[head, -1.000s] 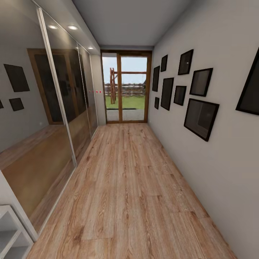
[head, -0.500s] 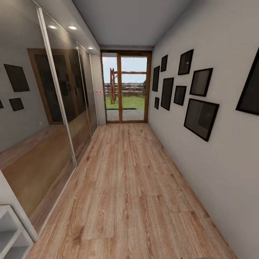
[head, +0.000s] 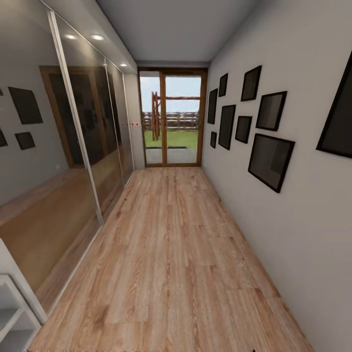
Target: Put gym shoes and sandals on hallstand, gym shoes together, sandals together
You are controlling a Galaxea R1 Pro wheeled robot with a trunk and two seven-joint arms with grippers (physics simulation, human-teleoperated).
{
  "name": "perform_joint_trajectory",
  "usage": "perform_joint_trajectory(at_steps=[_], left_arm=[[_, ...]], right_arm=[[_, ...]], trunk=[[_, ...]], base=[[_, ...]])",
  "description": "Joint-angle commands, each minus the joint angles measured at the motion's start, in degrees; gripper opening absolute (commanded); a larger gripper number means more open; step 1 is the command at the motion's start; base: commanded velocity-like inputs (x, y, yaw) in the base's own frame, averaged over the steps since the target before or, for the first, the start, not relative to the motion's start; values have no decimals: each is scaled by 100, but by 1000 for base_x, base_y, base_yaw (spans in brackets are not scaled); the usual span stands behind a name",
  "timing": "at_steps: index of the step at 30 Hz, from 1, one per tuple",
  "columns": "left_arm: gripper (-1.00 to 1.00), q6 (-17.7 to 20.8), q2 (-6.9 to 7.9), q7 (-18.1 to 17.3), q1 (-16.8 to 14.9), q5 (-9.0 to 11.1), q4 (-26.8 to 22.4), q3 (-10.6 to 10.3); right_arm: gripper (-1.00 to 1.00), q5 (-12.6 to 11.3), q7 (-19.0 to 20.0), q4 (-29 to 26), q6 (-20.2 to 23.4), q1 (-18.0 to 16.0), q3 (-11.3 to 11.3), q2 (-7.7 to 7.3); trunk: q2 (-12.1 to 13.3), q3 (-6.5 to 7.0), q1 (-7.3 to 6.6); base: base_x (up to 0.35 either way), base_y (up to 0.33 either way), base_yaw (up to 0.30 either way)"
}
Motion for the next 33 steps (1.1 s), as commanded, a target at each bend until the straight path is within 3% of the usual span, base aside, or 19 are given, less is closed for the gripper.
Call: perform_joint_trajectory(at_steps=[1,14,33], left_arm=[[100,-19,-1,1,-4,5,7,4],[100,-18,-8,5,-4,26,32,8],[100,-13,-7,11,4,34,36,15]], right_arm=[[100,2,-2,8,-18,-3,-11,2],[100,27,-3,150,-17,-3,-2,50],[100,32,-11,224,-20,-3,6,62]], trunk=[[-3,-11,0],[-3,-84,0],[-3,-169,0]], base=[[0,-261,148],[-29,-260,189],[-236,-187,243]])
